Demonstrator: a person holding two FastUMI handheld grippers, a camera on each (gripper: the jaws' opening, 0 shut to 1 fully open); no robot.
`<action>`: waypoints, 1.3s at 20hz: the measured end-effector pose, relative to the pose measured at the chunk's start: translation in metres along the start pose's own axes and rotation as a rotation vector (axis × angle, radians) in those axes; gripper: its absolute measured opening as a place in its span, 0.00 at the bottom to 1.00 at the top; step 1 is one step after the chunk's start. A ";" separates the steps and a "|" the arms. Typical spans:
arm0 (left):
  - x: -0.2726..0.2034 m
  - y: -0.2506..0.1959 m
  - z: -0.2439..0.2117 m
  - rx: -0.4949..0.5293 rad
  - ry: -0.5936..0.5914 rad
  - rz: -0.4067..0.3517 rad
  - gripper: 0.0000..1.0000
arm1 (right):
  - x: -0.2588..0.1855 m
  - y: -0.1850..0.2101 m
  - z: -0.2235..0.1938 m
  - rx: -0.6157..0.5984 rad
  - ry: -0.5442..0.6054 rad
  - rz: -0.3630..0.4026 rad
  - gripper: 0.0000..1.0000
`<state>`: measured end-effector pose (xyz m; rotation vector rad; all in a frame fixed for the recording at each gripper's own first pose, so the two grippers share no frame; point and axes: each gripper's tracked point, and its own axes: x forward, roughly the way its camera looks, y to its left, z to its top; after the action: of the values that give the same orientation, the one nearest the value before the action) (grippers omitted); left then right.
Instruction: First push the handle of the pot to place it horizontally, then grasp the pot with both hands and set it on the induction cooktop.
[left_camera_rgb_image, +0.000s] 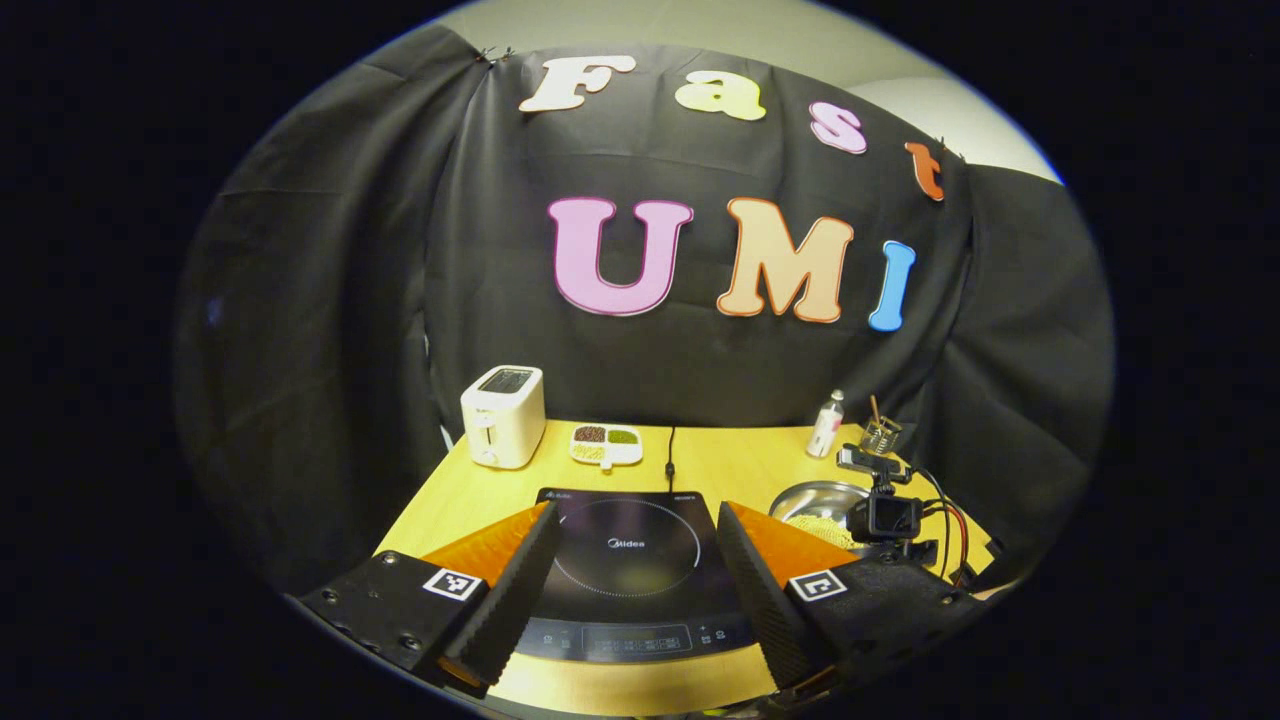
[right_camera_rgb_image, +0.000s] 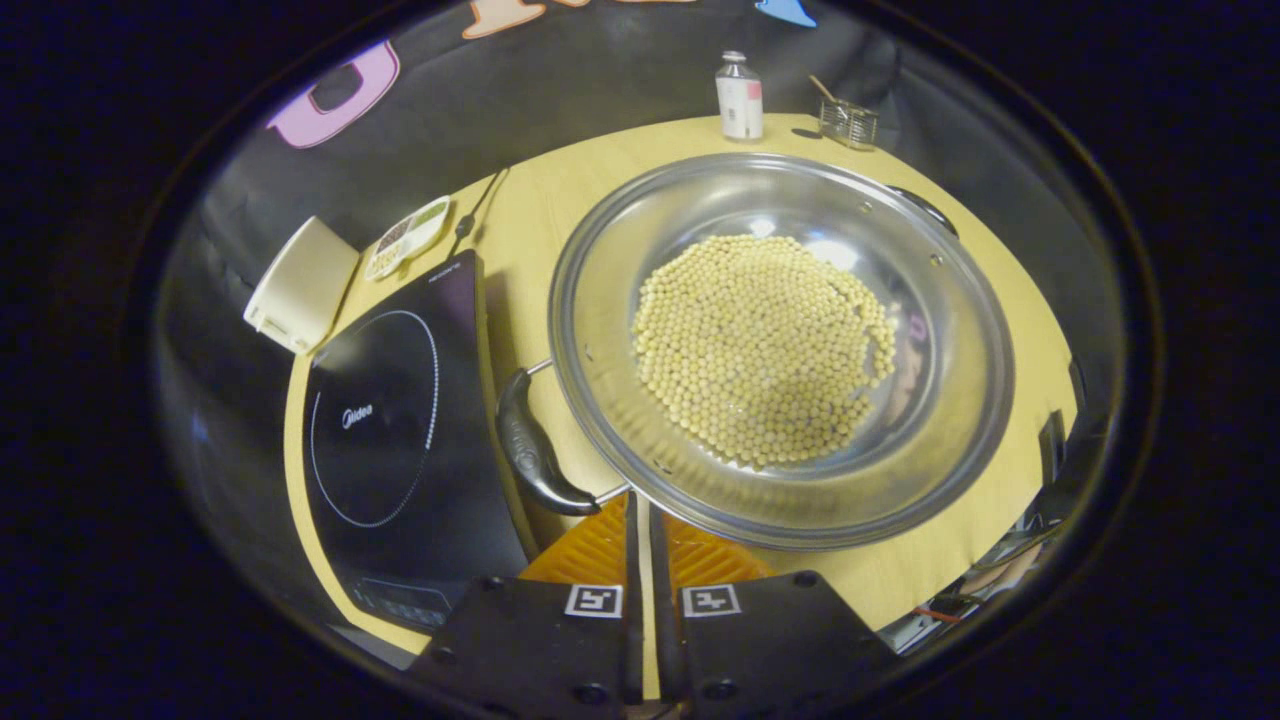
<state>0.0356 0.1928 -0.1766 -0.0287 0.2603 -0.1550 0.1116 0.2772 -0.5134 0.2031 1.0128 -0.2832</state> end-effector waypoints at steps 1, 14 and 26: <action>-0.001 0.004 -0.004 -0.005 0.012 0.013 0.96 | 0.000 0.005 0.002 0.008 -0.005 0.006 0.08; 0.021 0.002 -0.013 -0.064 0.071 0.017 0.96 | 0.001 0.041 0.020 -0.033 -0.015 0.088 0.08; 0.051 -0.055 -0.035 -0.011 0.190 -0.151 0.95 | -0.090 -0.068 0.031 -0.077 -0.077 0.194 0.45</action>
<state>0.0669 0.1300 -0.2203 -0.0445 0.4494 -0.3072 0.0693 0.2159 -0.4233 0.2175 0.9190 -0.0753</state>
